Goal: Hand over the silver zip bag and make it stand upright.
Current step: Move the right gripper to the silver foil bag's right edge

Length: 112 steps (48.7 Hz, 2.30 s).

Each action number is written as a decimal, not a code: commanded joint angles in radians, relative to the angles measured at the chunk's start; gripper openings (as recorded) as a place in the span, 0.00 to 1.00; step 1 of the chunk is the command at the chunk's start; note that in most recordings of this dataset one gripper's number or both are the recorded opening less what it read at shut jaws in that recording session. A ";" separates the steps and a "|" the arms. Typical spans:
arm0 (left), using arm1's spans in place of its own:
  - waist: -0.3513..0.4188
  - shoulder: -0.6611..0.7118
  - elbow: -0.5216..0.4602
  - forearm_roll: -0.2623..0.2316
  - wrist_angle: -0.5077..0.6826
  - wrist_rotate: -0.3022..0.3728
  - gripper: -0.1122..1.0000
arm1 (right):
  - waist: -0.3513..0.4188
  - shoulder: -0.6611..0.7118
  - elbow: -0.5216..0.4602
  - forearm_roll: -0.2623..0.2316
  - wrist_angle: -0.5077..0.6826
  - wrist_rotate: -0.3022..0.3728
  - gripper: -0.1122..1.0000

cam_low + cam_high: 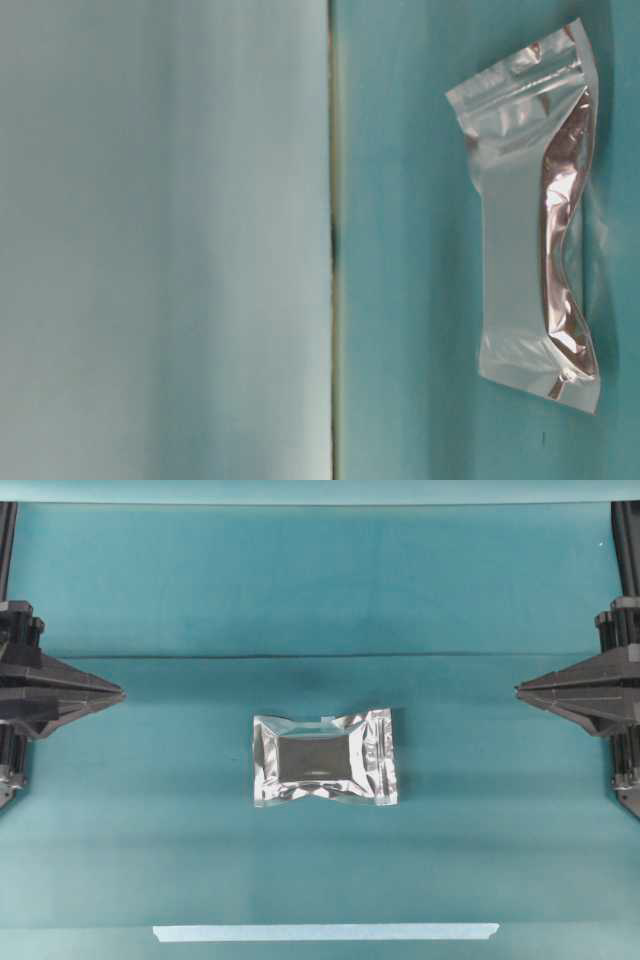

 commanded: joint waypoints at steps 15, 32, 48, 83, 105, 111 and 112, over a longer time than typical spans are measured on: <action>-0.021 0.097 -0.114 0.009 0.058 -0.003 0.09 | -0.009 0.037 -0.035 0.265 0.109 0.161 0.10; -0.023 0.143 -0.149 0.009 0.072 0.000 0.09 | -0.071 0.120 -0.038 0.529 0.137 0.353 0.10; -0.026 0.146 -0.153 0.009 0.087 -0.003 0.09 | -0.072 0.314 -0.038 0.667 0.232 0.561 0.10; -0.028 0.166 -0.156 0.008 0.155 -0.003 0.09 | 0.025 0.729 -0.110 0.738 0.049 0.707 0.91; -0.020 0.166 -0.152 0.009 0.181 -0.005 0.09 | 0.135 0.973 -0.170 0.736 -0.121 0.842 0.91; -0.018 0.166 -0.150 0.009 0.181 -0.005 0.09 | 0.135 1.017 -0.199 0.727 -0.149 0.842 0.91; -0.018 0.167 -0.149 0.008 0.181 -0.005 0.09 | 0.135 1.023 -0.204 0.727 -0.156 0.842 0.91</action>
